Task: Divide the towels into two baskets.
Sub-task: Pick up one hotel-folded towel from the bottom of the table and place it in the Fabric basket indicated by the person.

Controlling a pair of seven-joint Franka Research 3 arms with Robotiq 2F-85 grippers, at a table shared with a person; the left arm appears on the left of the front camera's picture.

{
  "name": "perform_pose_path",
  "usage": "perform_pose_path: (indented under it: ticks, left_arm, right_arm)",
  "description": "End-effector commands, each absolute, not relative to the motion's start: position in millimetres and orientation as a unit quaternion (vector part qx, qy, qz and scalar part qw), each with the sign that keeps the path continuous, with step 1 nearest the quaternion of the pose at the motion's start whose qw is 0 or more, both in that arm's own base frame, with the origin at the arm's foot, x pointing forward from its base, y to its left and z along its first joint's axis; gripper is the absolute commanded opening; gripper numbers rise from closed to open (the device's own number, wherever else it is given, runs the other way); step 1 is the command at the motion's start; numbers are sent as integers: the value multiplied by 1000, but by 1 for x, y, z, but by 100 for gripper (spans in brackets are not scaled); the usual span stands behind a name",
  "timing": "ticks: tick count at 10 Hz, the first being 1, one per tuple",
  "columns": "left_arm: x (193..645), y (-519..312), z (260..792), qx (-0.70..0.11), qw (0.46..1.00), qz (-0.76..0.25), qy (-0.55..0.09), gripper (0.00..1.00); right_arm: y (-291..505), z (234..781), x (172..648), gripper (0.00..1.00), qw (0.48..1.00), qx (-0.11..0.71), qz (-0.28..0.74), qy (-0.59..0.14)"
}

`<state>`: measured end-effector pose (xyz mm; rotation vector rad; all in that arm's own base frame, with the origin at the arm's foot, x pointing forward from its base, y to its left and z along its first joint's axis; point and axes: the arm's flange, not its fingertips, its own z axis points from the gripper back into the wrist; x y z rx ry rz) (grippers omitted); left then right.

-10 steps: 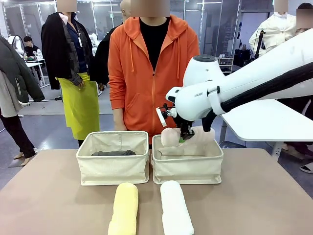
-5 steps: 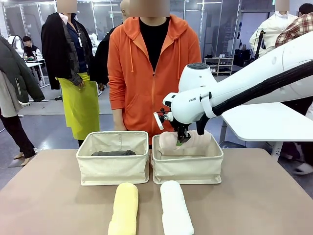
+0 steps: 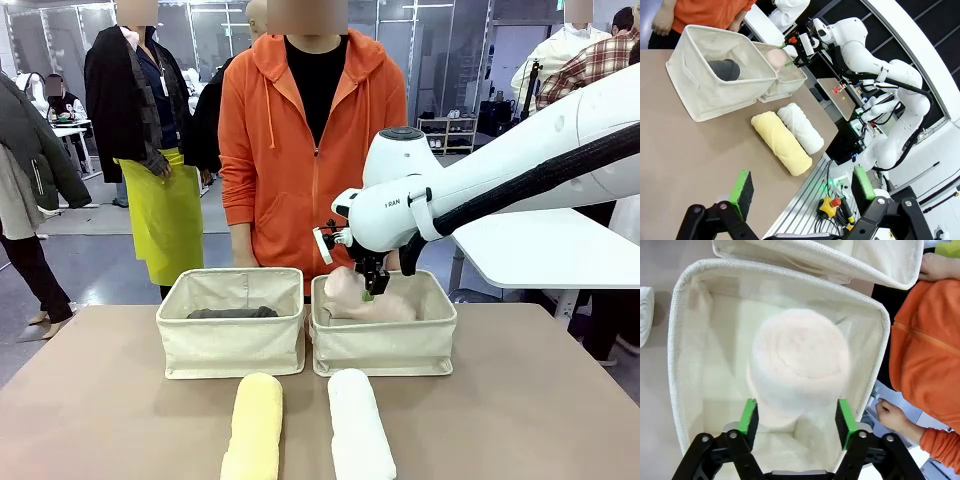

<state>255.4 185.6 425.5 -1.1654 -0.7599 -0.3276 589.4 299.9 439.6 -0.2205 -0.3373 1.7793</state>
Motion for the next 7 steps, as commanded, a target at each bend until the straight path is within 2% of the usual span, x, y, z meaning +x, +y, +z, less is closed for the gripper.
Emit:
perform_pose_path:
  ticks: [1,7]
  left_arm:
    - [255,188,429,-540,746,-151,-359,100]
    - [255,188,429,-540,746,-151,-359,100]
  right_arm:
    - [300,442,583,100,625,-102,760,-144]
    - [300,440,589,100,614,-95,770,-147]
